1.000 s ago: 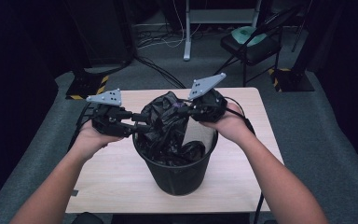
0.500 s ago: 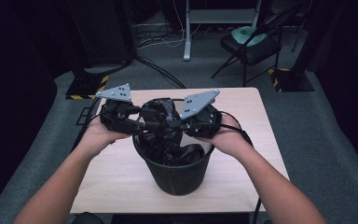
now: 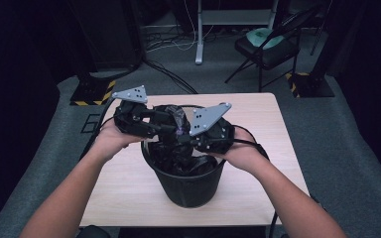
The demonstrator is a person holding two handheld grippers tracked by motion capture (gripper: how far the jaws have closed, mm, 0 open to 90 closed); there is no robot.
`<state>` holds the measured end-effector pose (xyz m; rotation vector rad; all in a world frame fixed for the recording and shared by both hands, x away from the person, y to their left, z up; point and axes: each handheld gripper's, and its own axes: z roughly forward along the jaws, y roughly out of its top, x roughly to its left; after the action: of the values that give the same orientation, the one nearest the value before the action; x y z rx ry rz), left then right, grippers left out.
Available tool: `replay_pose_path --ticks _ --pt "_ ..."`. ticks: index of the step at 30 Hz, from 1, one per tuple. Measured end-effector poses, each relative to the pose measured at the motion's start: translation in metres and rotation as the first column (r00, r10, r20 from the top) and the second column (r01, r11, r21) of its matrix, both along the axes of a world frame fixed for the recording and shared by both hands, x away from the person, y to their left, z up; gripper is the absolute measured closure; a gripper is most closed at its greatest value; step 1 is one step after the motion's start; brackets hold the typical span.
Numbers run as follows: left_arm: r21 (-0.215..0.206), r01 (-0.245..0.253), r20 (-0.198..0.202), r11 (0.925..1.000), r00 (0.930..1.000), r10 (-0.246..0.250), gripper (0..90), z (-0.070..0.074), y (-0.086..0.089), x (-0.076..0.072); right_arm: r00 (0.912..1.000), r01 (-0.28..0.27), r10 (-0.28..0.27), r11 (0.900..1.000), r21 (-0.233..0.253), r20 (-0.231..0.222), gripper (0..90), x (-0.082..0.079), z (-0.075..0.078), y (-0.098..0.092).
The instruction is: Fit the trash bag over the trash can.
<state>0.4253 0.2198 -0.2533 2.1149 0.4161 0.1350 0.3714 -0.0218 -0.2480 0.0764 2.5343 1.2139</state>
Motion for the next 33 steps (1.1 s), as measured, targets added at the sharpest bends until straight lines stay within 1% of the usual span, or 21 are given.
replay_pose_path --ticks 2,5,7,9,11,13,15,17,19,21,24,26,29,33 --pt "-0.001 0.032 0.003 0.9995 0.9995 -0.032 46.6 -0.001 -0.002 -0.003 1.0000 0.001 -0.001 1.000 0.001 -0.001 89.0 0.002 0.000 -0.001" --pt "0.010 0.068 0.010 0.9976 0.9976 -0.068 45.6 -0.002 -0.004 -0.007 1.0000 0.004 -0.004 1.000 0.001 -0.004 89.0 0.004 -0.002 -0.002" --pt "0.015 0.071 0.014 0.9974 0.9974 -0.071 45.3 -0.003 -0.005 -0.009 1.0000 0.005 -0.005 1.000 0.003 -0.003 88.9 0.005 -0.002 -0.002" --pt "0.018 0.071 0.008 0.9973 0.9974 -0.072 45.0 -0.004 -0.006 -0.008 1.0000 0.008 -0.008 1.000 0.002 -0.004 89.0 0.005 -0.003 -0.002" --pt "0.005 0.078 -0.006 0.9969 0.9969 -0.078 46.0 -0.005 -0.006 -0.008 0.9999 0.010 -0.010 1.000 -0.001 0.000 88.9 0.005 -0.003 -0.001" --pt "-0.019 0.088 -0.020 0.9959 0.9959 -0.089 51.1 -0.007 -0.006 -0.007 0.9999 0.015 -0.015 1.000 0.000 0.006 88.9 0.005 -0.003 -0.001" --pt "-0.014 0.098 -0.037 0.9951 0.9944 -0.099 54.9 -0.010 -0.006 -0.006 0.9998 0.016 -0.016 1.000 0.005 0.010 88.9 0.005 -0.002 -0.002" --pt "-0.002 0.112 -0.041 0.9937 0.9929 -0.112 58.8 -0.013 -0.006 -0.006 0.9998 0.016 -0.016 1.000 0.009 0.010 88.9 0.005 -0.002 -0.002" --pt "-0.009 0.118 -0.050 0.9929 0.9917 -0.119 61.3 -0.014 -0.007 -0.006 0.9998 0.017 -0.017 1.000 0.010 0.009 88.8 0.005 -0.002 -0.002" --pt "-0.011 0.126 -0.049 0.9919 0.9907 -0.127 64.6 -0.014 -0.008 -0.006 0.9998 0.014 -0.014 1.000 0.009 0.012 88.8 0.004 -0.002 -0.001" --pt "-0.013 0.137 -0.034 0.9904 0.9899 -0.138 73.5 -0.013 -0.008 -0.007 0.9998 0.013 -0.013 1.000 0.011 0.014 88.7 0.005 -0.002 -0.001" --pt "0.000 0.139 -0.016 0.9902 0.9901 -0.139 78.8 -0.013 -0.007 -0.008 0.9998 0.016 -0.016 1.000 0.012 0.012 88.6 0.005 -0.002 -0.002" --pt "0.013 0.126 0.009 0.9920 0.9920 -0.126 87.6 -0.012 -0.006 -0.010 0.9998 0.016 -0.016 1.000 0.014 0.010 88.3 0.005 -0.002 -0.003" --pt "0.021 0.105 0.024 0.9942 0.9941 -0.106 89.6 -0.012 -0.003 -0.011 0.9998 0.019 -0.019 1.000 0.011 0.011 88.2 0.004 -0.002 -0.004"
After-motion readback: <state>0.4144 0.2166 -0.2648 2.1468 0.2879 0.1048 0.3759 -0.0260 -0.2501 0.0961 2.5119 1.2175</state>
